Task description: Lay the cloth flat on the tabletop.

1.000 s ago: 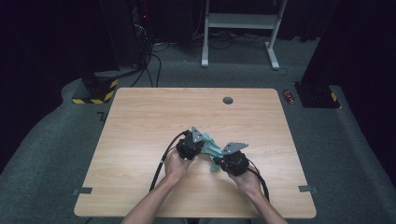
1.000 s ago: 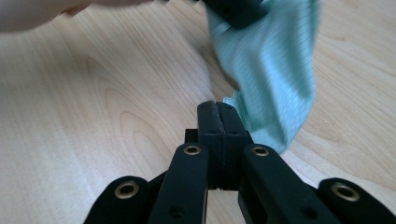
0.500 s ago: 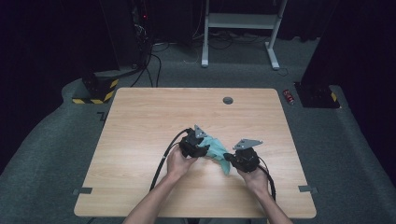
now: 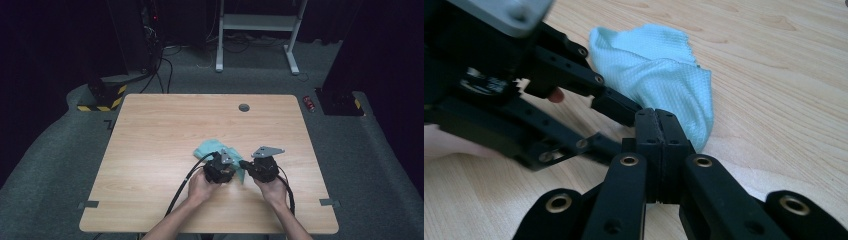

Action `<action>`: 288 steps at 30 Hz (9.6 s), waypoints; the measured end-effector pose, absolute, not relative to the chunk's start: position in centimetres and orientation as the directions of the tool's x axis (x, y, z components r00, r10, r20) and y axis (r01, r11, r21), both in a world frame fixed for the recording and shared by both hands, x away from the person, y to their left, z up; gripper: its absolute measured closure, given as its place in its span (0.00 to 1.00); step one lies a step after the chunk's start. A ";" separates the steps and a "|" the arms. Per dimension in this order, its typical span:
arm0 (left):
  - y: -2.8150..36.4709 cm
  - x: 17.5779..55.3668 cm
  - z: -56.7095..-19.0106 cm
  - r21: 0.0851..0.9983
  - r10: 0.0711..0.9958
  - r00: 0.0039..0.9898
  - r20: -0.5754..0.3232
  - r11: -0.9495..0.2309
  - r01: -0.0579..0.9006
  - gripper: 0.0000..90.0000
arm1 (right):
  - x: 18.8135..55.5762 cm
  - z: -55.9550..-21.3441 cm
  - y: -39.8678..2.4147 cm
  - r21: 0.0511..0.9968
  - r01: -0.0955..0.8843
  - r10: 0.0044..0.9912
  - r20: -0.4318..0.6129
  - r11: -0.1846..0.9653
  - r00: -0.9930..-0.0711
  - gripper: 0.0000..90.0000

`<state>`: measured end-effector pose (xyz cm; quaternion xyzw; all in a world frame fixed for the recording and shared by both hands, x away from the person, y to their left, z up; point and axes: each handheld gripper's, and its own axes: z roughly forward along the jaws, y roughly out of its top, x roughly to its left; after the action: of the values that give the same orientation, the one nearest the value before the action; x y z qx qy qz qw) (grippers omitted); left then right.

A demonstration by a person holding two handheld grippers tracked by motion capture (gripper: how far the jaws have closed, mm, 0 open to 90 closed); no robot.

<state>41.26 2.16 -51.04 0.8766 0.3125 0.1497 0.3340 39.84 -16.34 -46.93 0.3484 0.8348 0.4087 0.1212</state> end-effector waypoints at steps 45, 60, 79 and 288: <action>7.4 39.2 -45.2 0.687 0.620 0.782 0.065 -0.596 0.415 0.92 | 37.1 -47.0 -17.6 0.750 0.470 0.758 -0.065 0.466 -0.649 0.99; 3.8 37.0 -51.0 0.661 0.670 0.742 0.014 -0.564 0.496 0.62 | 37.5 -48.5 -18.6 0.699 0.539 0.771 -0.028 0.470 -0.636 0.93; 8.2 39.1 -45.0 0.727 0.681 0.727 0.083 -0.541 0.424 0.97 | 38.6 -45.8 -17.0 0.743 0.466 0.763 -0.091 0.480 -0.640 1.00; 13.3 42.6 -46.9 0.671 0.805 0.593 -0.031 -0.422 0.609 0.98 | 42.1 -44.2 -7.7 0.703 0.470 0.709 -0.069 0.533 -0.702 0.99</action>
<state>42.60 13.29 -46.85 0.8300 0.4260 0.1492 0.3276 42.15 -7.74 -44.22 0.3438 0.8577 0.3395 0.1760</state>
